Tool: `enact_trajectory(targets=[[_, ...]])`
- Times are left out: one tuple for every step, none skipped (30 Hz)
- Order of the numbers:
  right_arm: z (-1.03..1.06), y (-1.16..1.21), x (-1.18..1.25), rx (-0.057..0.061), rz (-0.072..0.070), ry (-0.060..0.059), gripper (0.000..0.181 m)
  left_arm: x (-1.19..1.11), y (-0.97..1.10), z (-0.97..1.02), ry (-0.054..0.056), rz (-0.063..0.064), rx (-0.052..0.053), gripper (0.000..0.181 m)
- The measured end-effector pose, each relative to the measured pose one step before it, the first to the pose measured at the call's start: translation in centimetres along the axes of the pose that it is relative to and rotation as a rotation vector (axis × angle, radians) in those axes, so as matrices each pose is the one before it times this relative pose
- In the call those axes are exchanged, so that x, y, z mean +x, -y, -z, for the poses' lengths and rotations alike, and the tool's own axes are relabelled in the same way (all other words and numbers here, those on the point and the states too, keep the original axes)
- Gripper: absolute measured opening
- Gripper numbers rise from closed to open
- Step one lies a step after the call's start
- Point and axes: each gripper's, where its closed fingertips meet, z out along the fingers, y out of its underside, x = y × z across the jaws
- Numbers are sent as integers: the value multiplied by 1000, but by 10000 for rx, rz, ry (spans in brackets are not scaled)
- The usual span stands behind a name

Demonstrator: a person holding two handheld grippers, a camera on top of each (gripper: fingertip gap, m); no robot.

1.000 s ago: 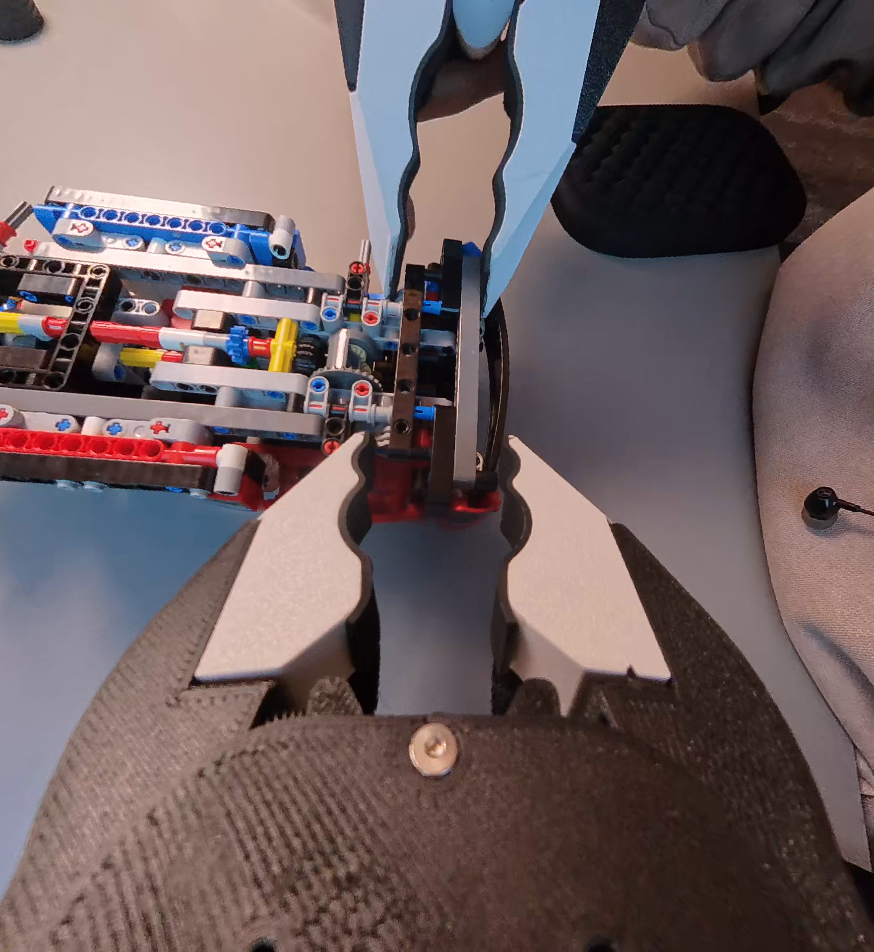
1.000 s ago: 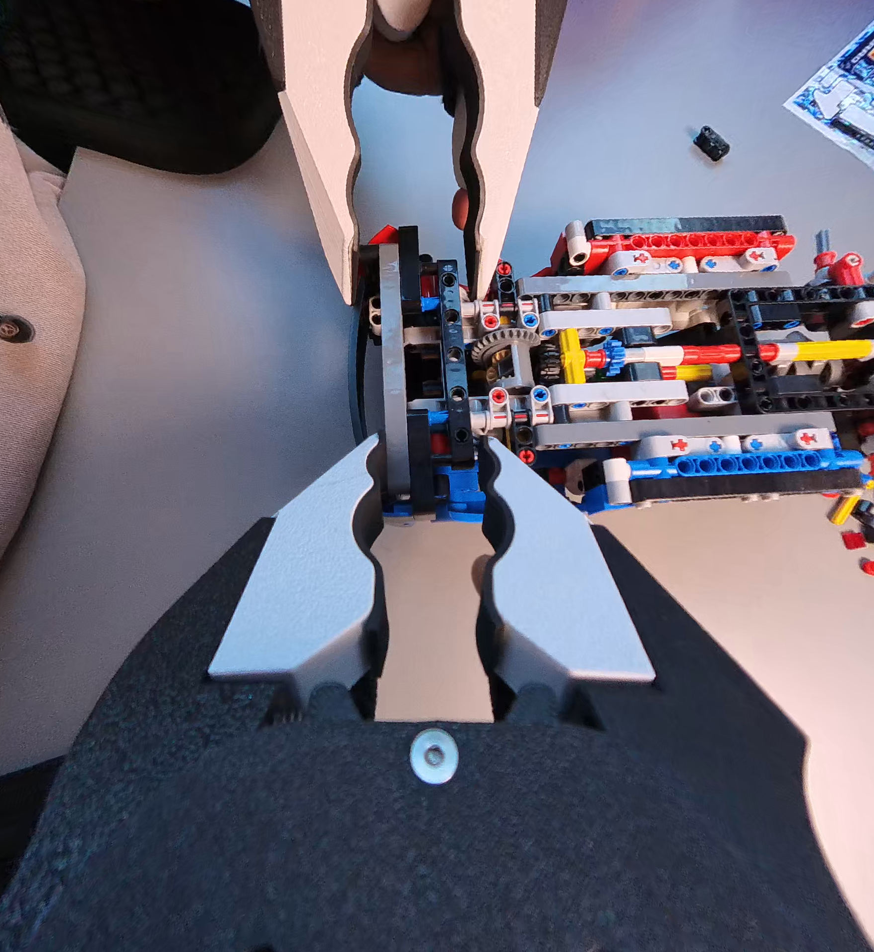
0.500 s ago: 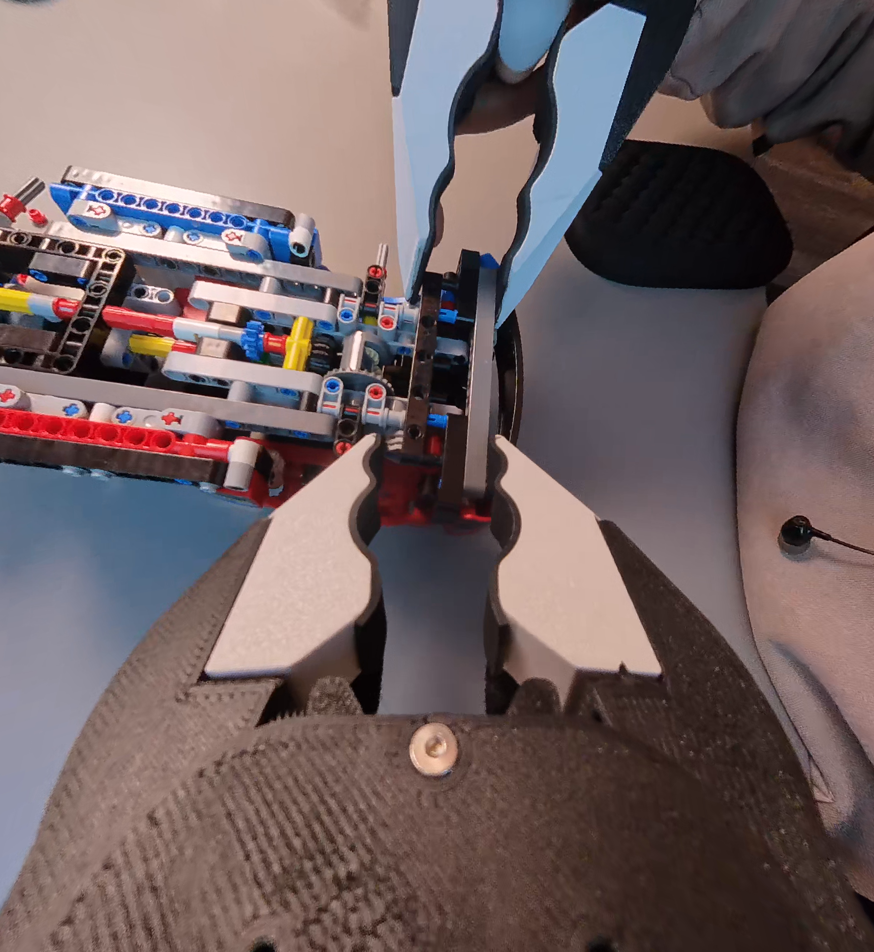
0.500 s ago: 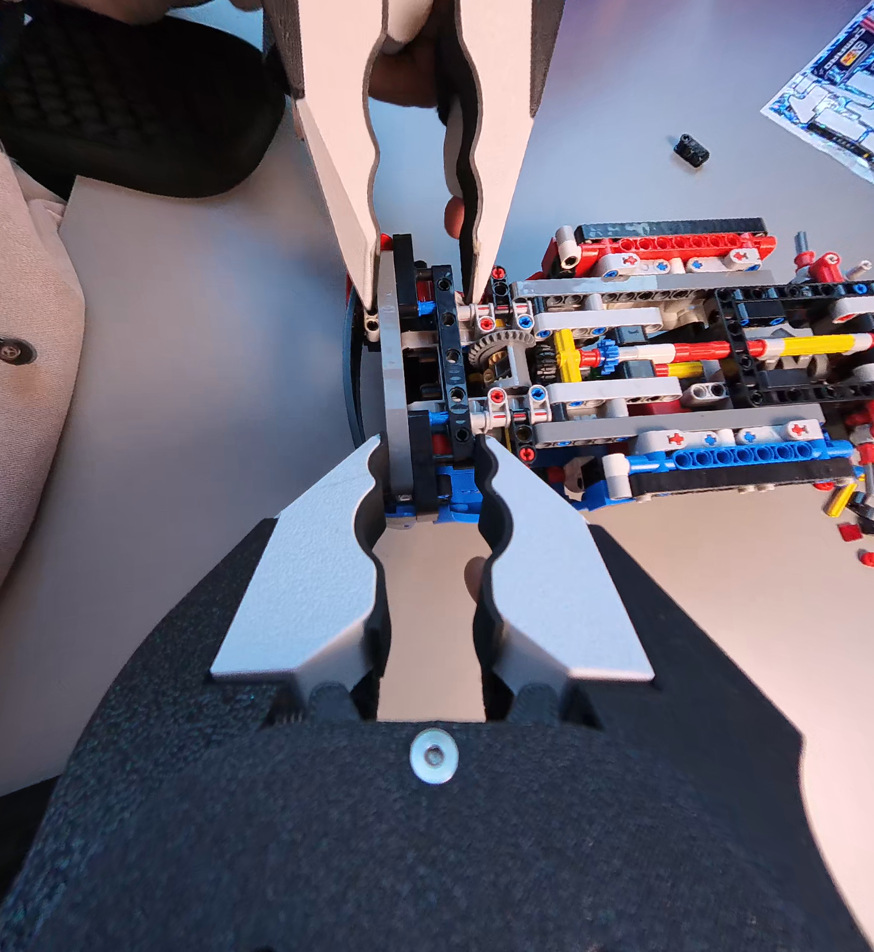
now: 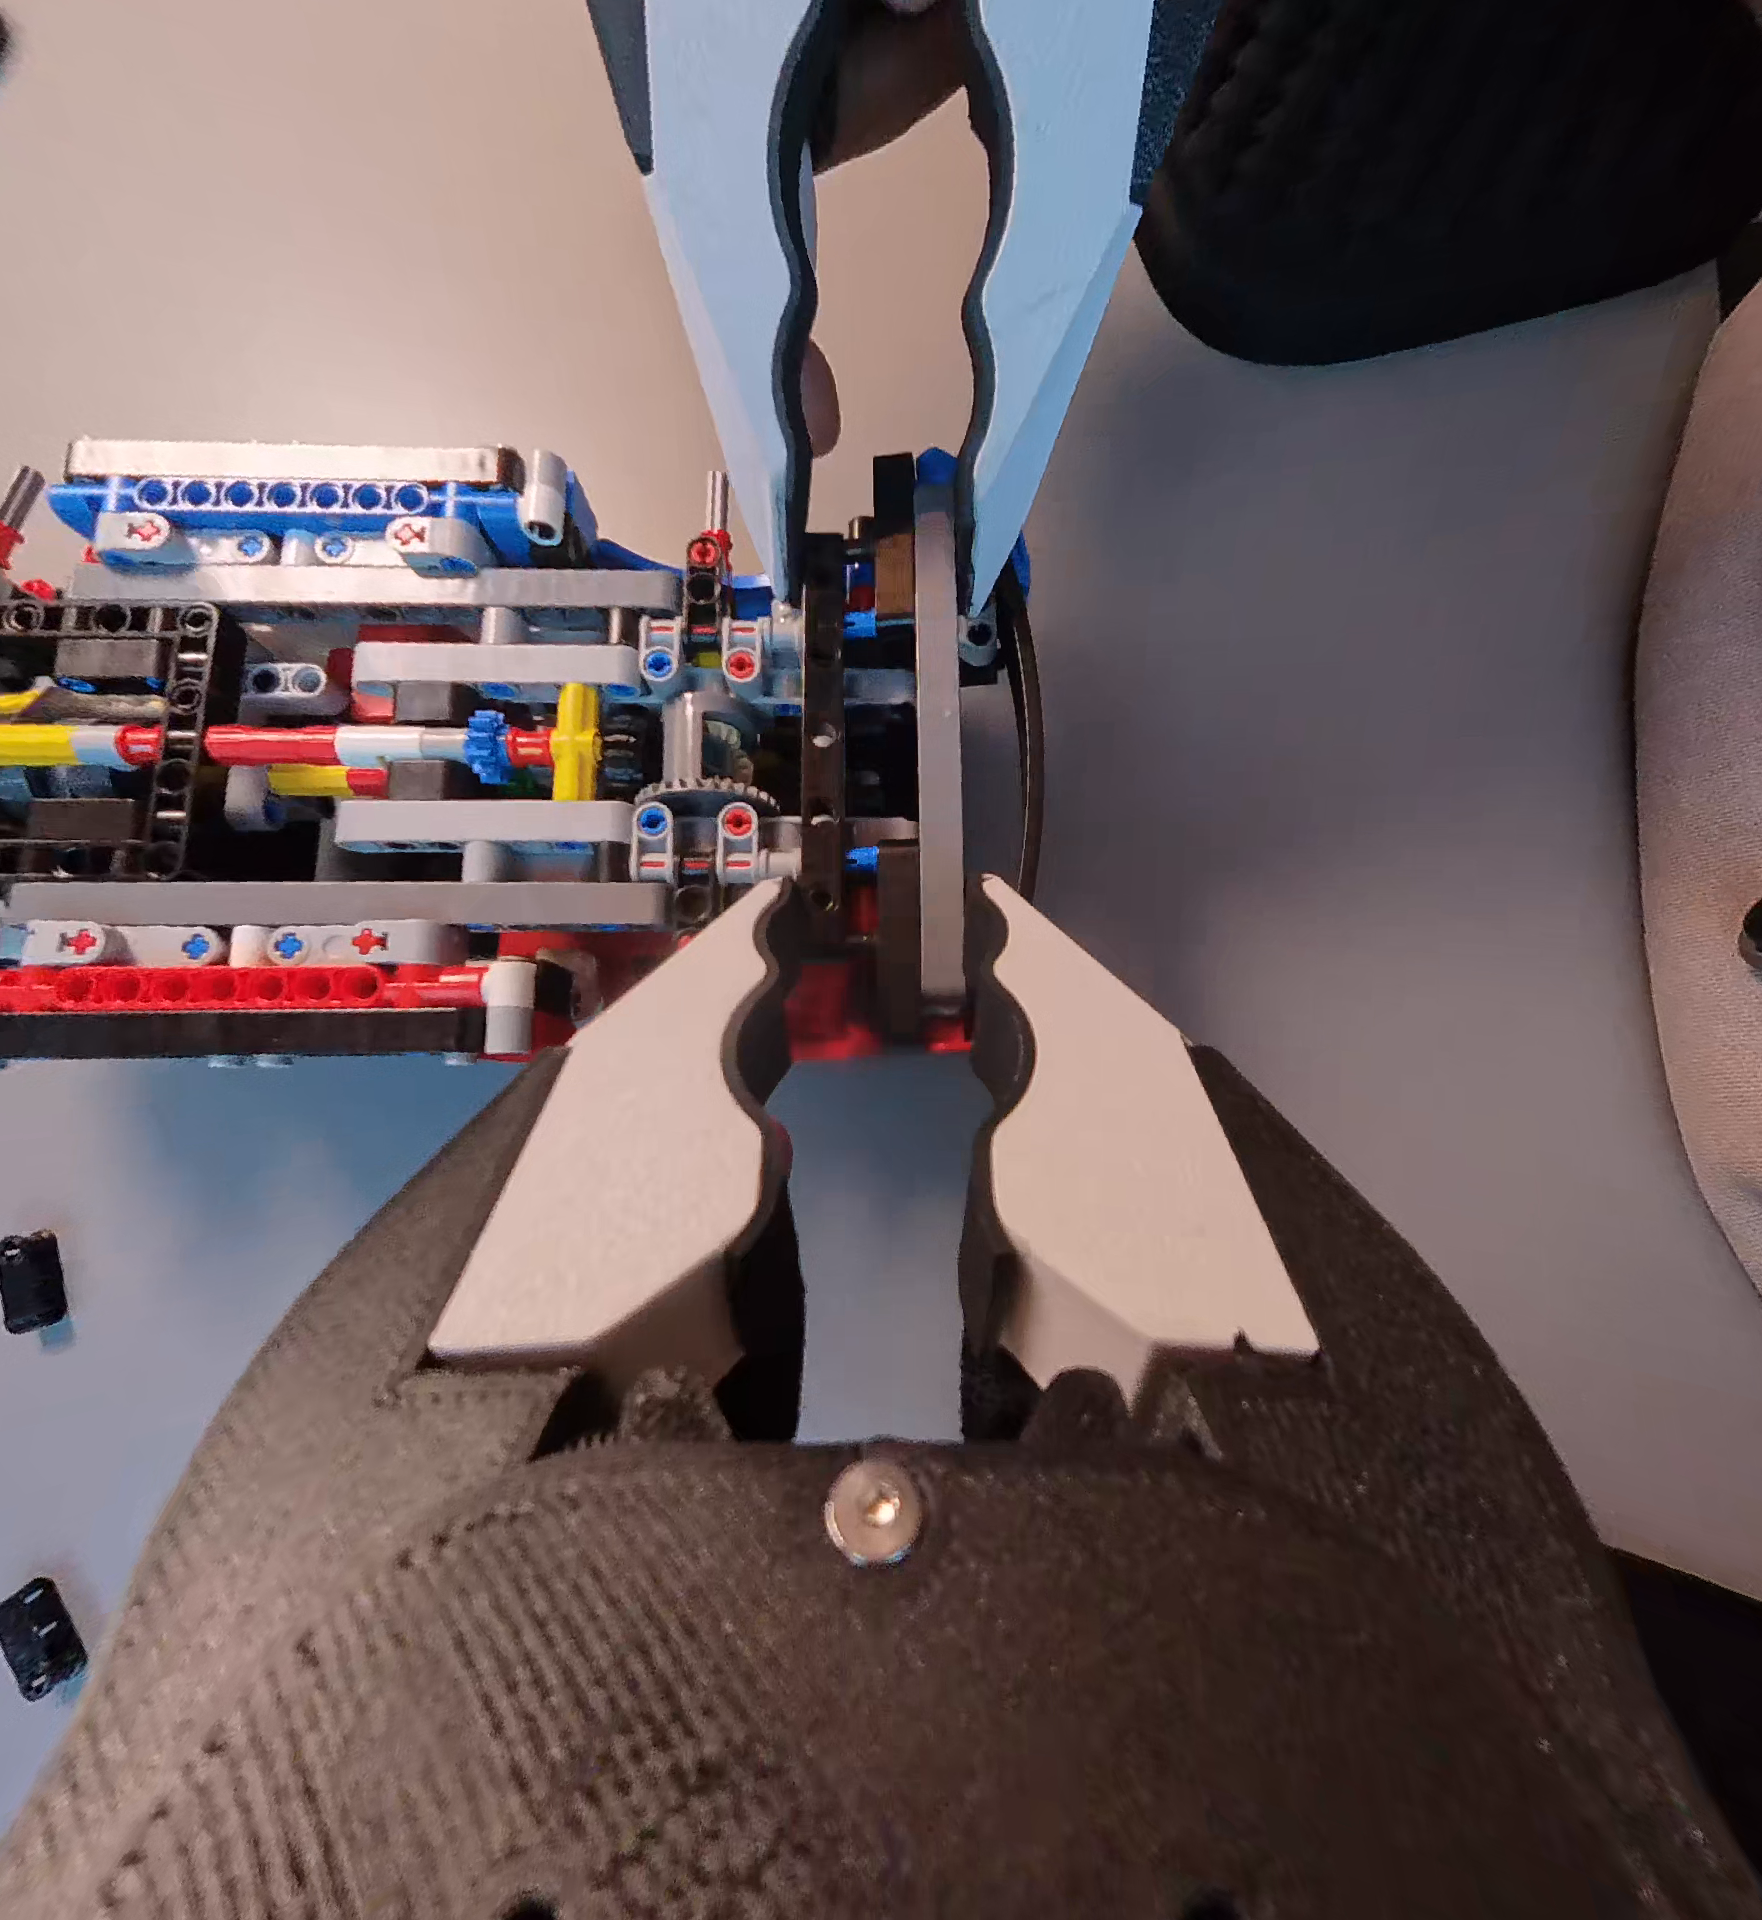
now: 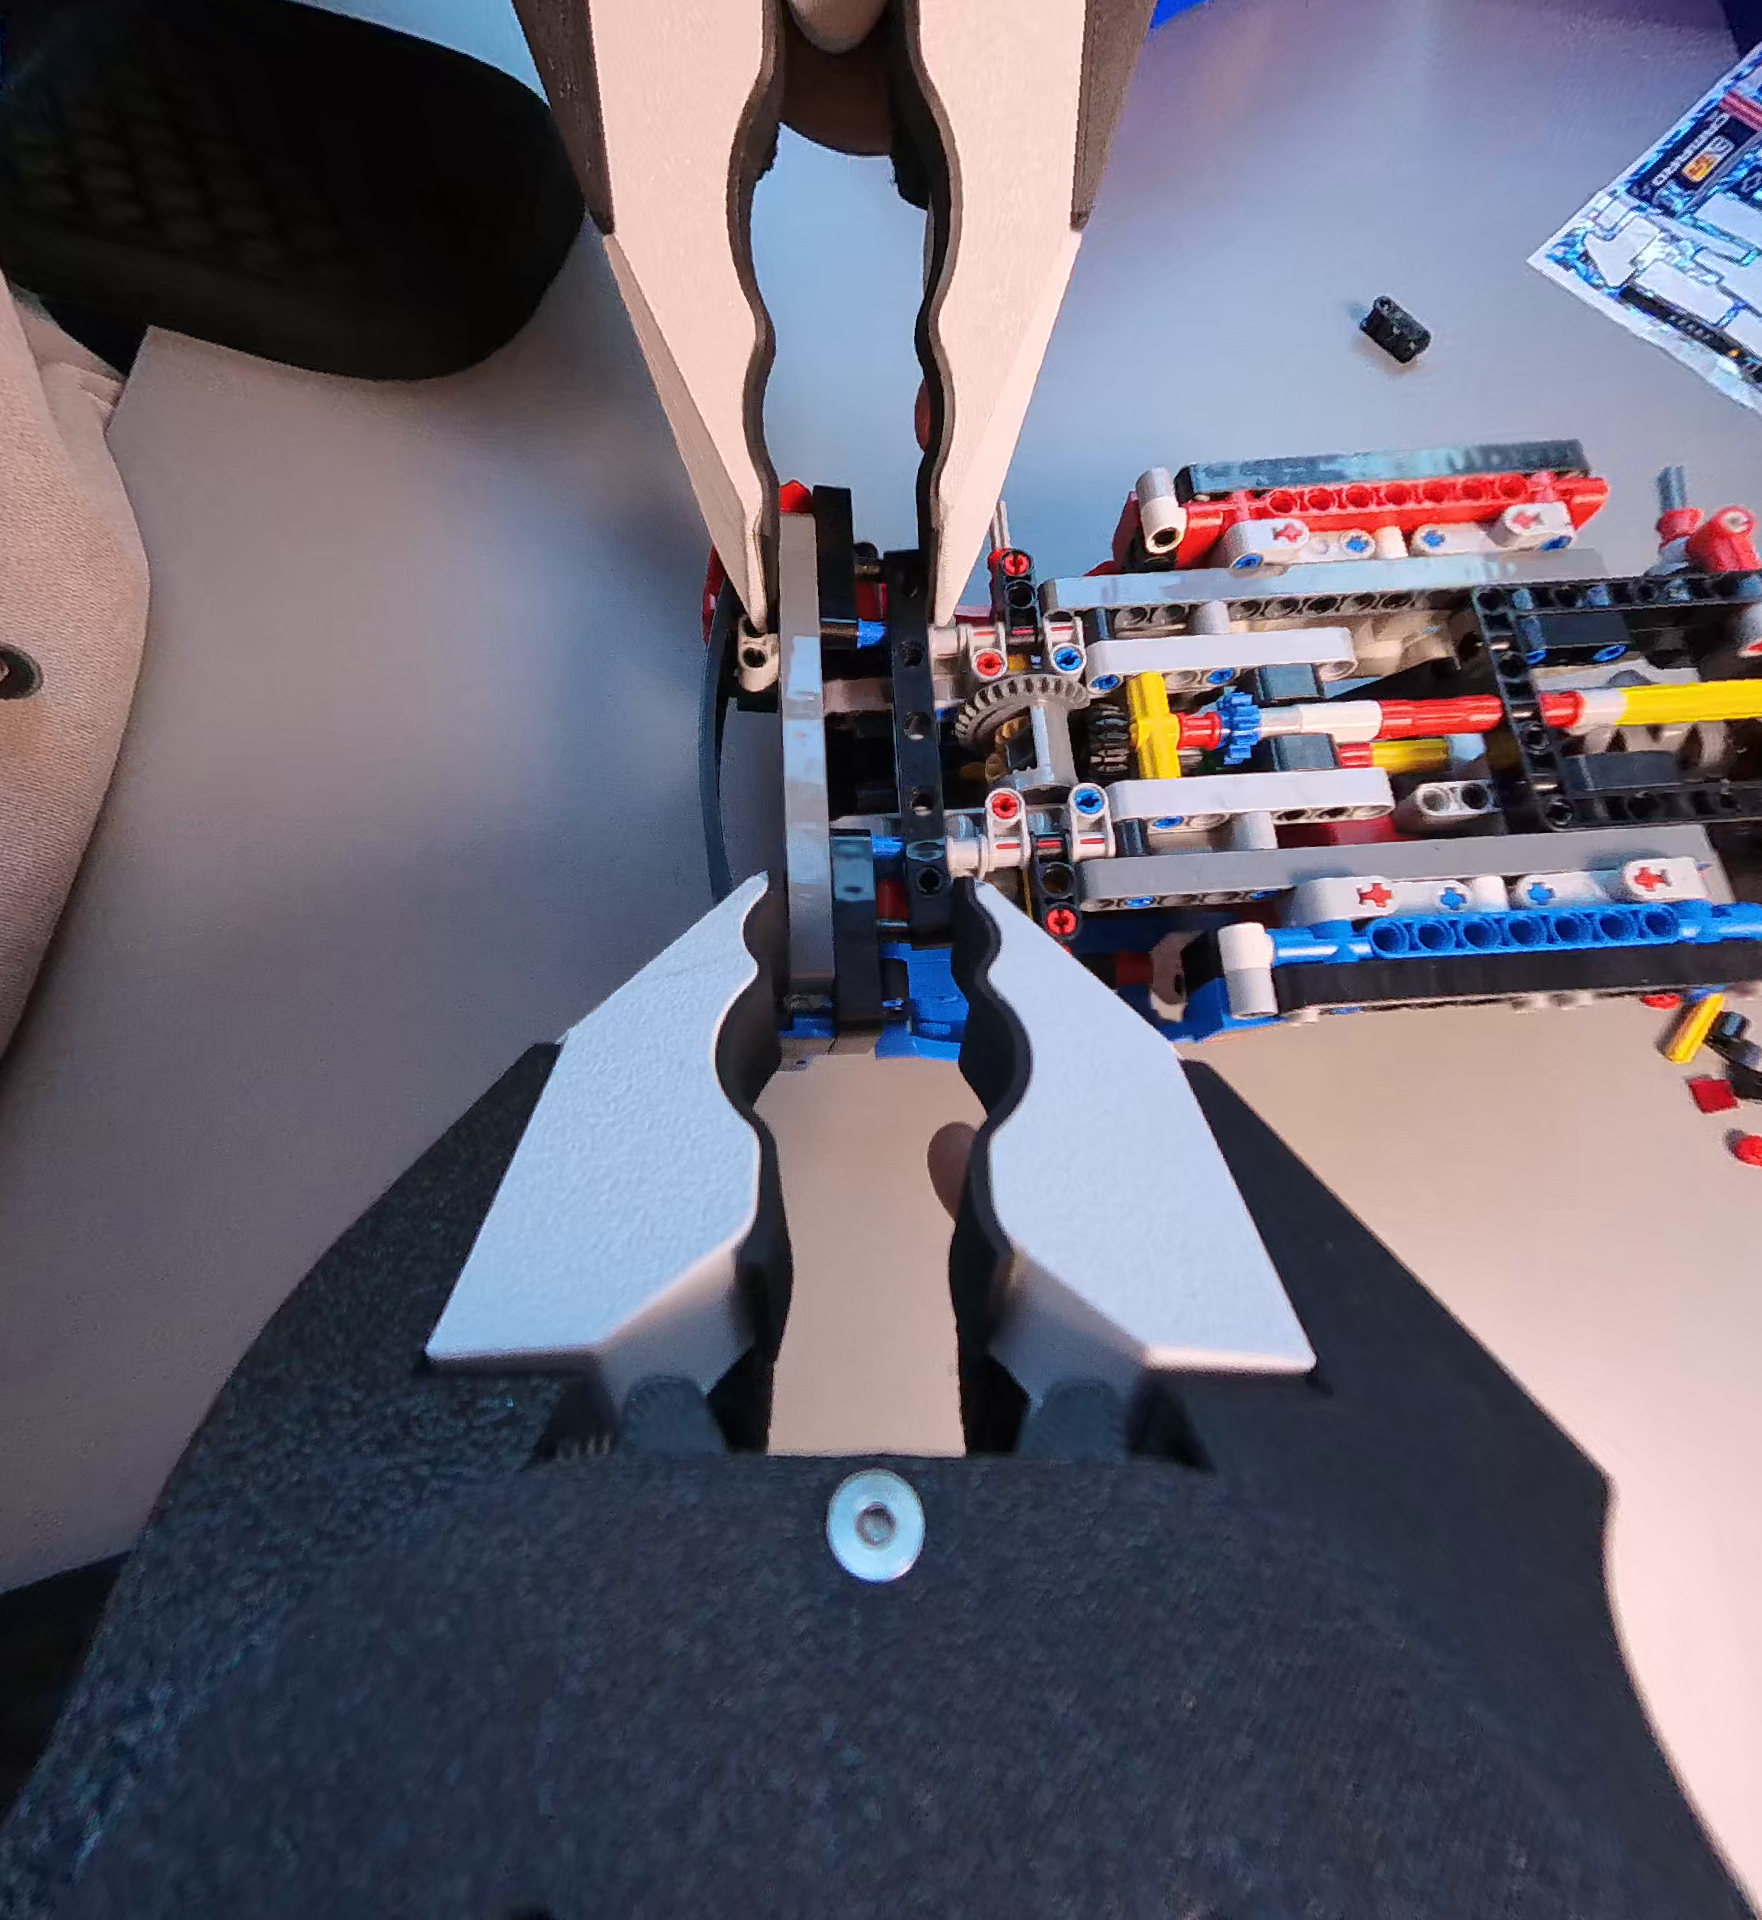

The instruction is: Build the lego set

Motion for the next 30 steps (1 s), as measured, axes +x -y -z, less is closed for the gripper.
enact_trajectory(targets=[[-53,-141,-57,-25,37,15,28,52,-111,-164,23,-22,-18,28],[-78,-71,-31,30,45,-38,28,47,-103,-108,7,-6,-25,28],[-44,-13,0,77,12,-48,27,-22,-44,-19,25,-19,12,28],[-14,-10,15,52,-22,-35,27,-35,1,-3,18,3,43,28],[6,-47,1,-6,6,-9,27,-4,-1,-42,21,-9,39,28],[-23,-41,20,-13,112,-62,27,-19,-30,-48,55,-53,22,28],[-32,-25,57,1,133,-121,27,-69,-27,-26,108,-60,33,28],[-33,-3,1,1,43,-87,28,-41,-23,-16,78,8,60,28],[-29,18,4,35,-99,-77,28,-9,-19,10,30,81,93,28],[-42,-29,-9,40,20,-86,28,-21,7,4,41,85,118,29],[-14,-51,6,6,58,-80,29,-44,20,-25,114,14,115,29],[-17,-42,49,-10,27,-90,29,-55,-36,-63,158,-43,67,30],[-35,2,-11,26,67,-78,29,-97,-125,-84,161,-44,-6,31],[-47,-27,-12,29,68,-62,29,-143,-175,-81,126,7,-67,33],[-27,-22,-14,8,69,-50,30,-79,-122,-81,49,92,-50,38],[-18,-1,5,3,87,-72,30,-4,-42,-38,-34,77,-13,38],[-29,-5,3,-8,77,-60,30,27,13,1,-40,-9,3,38],[7,6,22,-1,-21,-25,30,7,69,36,4,-77,16,36],[-9,-15,78,1,-81,-27,30,-41,35,5,103,-148,13,34],[-37,-24,49,16,-10,-34,30,-51,-8,-29,126,-183,4,34],[-31,-32,26,6,55,-40,30,-8,2,-14,84,-164,19,33],[-45,17,-3,20,29,-30,30,-10,21,9,39,-145,16,33],[-48,25,25,44,20,-49,31,-7,18,18,7,-144,14,32],[-17,16,3,84,62,-36,30,-12,-5,-10,12,-125,25,31],[5,10,35,103,9,-31,30,-32,19,-14,30,-76,42,31],[12,-7,44,115,8,-43,30,-29,17,-13,49,-73,67,31],[15,0,-4,144,135,-59,30,-6,25,-16,48,-80,98,31],[4,18,2,139,135,-54,30,-5,17,-2,32,-34,121,31],[-1,32,-1,148,66,-22,30,-13,22,1,25,1,143,31],[10,48,-5,161,33,7,29,18,37,11,2,38,160,30]])
